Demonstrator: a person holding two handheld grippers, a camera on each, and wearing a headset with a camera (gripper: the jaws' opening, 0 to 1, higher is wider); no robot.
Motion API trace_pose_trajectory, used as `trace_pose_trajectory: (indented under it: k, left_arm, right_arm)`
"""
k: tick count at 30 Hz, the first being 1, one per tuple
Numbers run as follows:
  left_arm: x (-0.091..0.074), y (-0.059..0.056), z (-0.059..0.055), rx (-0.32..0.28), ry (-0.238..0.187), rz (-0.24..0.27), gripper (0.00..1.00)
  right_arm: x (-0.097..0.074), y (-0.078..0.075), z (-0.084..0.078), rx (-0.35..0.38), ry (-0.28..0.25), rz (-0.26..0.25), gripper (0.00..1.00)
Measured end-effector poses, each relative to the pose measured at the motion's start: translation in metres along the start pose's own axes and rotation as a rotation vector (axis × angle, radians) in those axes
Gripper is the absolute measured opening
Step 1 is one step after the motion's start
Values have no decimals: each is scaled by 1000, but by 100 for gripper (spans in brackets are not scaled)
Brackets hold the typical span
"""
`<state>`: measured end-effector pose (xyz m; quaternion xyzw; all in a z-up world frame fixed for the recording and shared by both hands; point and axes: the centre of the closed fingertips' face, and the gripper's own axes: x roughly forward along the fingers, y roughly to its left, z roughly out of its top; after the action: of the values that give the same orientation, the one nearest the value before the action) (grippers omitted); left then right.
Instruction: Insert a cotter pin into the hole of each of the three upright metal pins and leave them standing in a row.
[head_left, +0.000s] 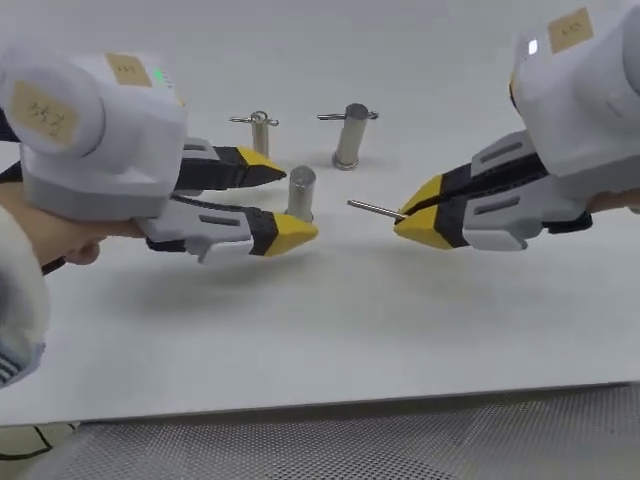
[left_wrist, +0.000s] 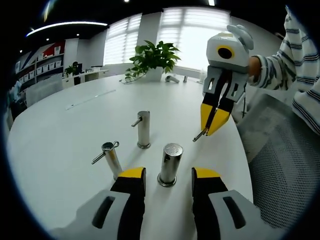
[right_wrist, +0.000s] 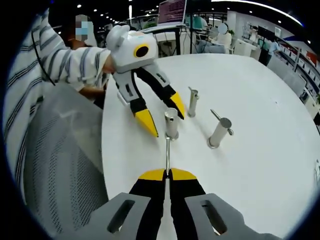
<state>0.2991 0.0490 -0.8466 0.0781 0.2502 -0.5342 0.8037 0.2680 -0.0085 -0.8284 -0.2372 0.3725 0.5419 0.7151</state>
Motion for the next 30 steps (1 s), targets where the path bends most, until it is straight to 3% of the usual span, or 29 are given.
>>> trace_pose_trajectory:
  k: [12,20,30]
  left_arm:
    - [5,8,-5,13,16,8,23]
    - [9,3,-3,24,5,-9,13]
    - [9,5,-3,14,-9,-14,12]
  right_arm:
    - [3,-8,7,-9,1,5,3]
    - [6,-10,12,-14,4,9,3]
    - [12,-14,19,-35,1,13,3]
